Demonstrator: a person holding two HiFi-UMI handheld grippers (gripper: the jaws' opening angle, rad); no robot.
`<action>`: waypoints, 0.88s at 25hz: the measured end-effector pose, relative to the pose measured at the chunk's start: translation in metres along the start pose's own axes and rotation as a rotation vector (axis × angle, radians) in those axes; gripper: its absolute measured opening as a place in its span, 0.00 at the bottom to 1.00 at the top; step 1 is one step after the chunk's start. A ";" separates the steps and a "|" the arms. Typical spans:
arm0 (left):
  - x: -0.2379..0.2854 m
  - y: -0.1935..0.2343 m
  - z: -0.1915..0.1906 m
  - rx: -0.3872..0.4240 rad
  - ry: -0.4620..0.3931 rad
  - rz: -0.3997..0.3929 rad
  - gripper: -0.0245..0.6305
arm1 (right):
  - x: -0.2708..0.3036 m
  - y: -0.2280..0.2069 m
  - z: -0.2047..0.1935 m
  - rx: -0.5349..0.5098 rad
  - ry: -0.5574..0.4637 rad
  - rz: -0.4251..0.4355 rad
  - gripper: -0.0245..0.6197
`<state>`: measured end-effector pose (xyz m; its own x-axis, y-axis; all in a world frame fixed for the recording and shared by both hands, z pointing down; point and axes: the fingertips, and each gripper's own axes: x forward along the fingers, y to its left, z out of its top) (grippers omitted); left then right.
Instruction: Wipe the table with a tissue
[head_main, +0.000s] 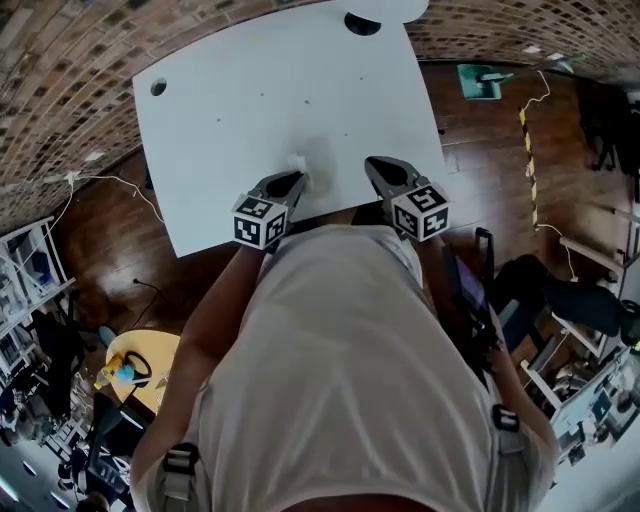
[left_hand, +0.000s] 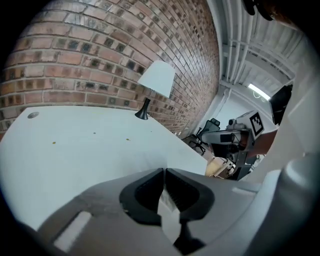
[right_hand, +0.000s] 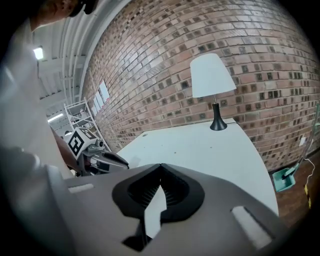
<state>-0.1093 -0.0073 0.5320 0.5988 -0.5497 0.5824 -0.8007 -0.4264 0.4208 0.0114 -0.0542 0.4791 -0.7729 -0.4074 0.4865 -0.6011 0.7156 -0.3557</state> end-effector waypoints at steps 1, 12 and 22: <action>0.005 -0.005 0.001 -0.013 0.004 0.006 0.07 | -0.002 -0.005 -0.001 0.001 0.012 0.017 0.05; 0.065 -0.018 0.018 -0.121 0.060 0.169 0.07 | -0.017 -0.071 0.002 -0.053 0.084 0.182 0.05; 0.128 -0.014 0.035 -0.044 0.208 0.300 0.07 | -0.038 -0.107 -0.002 -0.061 0.118 0.243 0.05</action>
<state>-0.0203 -0.0968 0.5764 0.3245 -0.4863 0.8113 -0.9429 -0.2343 0.2367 0.1053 -0.1144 0.5003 -0.8616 -0.1531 0.4839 -0.3848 0.8187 -0.4262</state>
